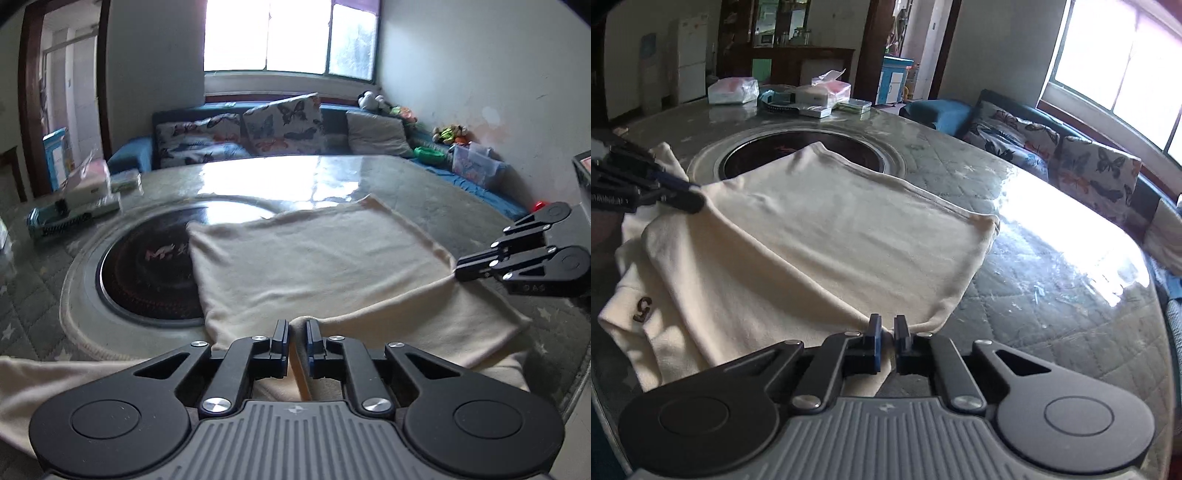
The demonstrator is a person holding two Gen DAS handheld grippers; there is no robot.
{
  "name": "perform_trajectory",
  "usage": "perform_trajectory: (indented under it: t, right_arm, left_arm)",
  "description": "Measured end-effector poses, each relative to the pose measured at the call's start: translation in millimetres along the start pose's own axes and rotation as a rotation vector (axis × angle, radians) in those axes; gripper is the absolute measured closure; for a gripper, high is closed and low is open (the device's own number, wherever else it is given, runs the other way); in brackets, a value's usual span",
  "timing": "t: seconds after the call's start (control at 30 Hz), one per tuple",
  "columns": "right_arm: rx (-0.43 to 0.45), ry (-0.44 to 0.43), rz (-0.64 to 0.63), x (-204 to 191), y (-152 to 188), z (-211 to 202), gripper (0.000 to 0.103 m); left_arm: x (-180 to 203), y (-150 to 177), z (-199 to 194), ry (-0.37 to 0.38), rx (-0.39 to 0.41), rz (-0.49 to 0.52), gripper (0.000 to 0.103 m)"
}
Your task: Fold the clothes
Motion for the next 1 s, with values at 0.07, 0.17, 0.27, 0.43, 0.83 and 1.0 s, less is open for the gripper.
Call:
perform_trajectory:
  t: [0.07,0.17,0.27,0.43,0.83,1.0]
  right_arm:
    - [-0.003,0.006,0.028,0.9,1.0,1.7,0.097]
    - [0.007,0.023,0.067,3.9,1.4,0.2,0.087]
    - [0.037,0.022,0.079,4.0,2.2,-14.2,0.087]
    - [0.048,-0.063,0.059,-14.0,12.1,-37.6,0.087]
    - [0.04,-0.062,0.07,-30.0,22.4,-41.6,0.087]
    - [0.075,-0.052,0.084,-24.4,6.9,-28.5,0.084]
  left_arm:
    - [-1.2,0.3,5.9,-0.017,-0.017,-0.004,0.088]
    - [-4.1,3.0,9.2,-0.071,-0.04,0.007,0.079]
    - [-3.9,3.7,-2.9,-0.059,-0.014,0.015,0.078]
    - [15.8,9.8,-17.8,0.058,0.019,0.058,0.078]
    - [14.8,27.1,-14.4,0.061,-0.021,0.042,0.075]
    - [-15.4,29.0,-29.5,-0.043,-0.008,-0.055,0.065]
Point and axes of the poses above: each gripper's, at about its wrist camera, not at the fingertips, and z roughly the way its jaws point, x to its right, y to its underside, the point moved 1 cm from there along z, roughly the way its jaws point, and after that the axes turned 3 degrees about -y, right-handed, at the moved point
